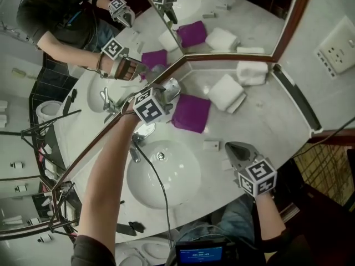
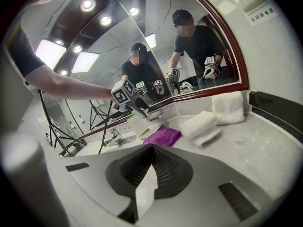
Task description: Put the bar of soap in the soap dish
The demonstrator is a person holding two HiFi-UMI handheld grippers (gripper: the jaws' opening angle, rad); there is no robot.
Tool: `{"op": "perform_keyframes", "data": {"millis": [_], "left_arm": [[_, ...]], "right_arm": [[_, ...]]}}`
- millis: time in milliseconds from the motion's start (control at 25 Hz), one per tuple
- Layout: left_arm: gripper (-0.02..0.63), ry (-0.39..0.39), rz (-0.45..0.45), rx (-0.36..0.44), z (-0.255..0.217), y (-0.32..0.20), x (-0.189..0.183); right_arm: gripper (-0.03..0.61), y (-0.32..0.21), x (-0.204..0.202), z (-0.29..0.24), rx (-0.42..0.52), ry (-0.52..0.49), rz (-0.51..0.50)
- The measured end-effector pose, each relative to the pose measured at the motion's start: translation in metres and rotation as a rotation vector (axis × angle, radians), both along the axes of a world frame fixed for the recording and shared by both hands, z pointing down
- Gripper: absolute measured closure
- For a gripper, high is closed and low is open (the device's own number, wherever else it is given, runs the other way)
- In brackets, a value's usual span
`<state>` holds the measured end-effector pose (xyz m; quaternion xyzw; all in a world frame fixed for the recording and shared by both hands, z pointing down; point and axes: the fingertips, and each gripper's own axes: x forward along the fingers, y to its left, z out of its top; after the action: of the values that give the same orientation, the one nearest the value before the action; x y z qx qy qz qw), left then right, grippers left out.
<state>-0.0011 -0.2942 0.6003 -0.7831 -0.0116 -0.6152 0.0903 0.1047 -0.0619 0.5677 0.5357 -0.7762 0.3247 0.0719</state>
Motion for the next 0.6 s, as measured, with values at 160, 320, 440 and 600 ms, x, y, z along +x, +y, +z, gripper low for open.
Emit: {"op": "perform_keyframes", "data": {"millis": [160, 320, 440, 600], "left_arm": [[0.365, 0.196, -0.118, 0.004, -0.043, 0.011, 0.01], [0.365, 0.466, -0.262, -0.014, -0.092, 0.028, 0.019], [0.365, 0.62, -0.355, -0.001, -0.114, 0.038, 0.011], [0.365, 0.75, -0.42, 0.036, -0.135, 0.059, 0.001]], "right_arm": [[0.572, 0.003, -0.006, -0.009, 0.007, 0.026, -0.01], [0.572, 0.006, -0.013, -0.017, 0.002, 0.056, -0.013], [0.572, 0.008, -0.015, -0.024, -0.002, 0.075, -0.008], [0.572, 0.008, -0.005, -0.031, -0.005, 0.119, 0.009]]}}
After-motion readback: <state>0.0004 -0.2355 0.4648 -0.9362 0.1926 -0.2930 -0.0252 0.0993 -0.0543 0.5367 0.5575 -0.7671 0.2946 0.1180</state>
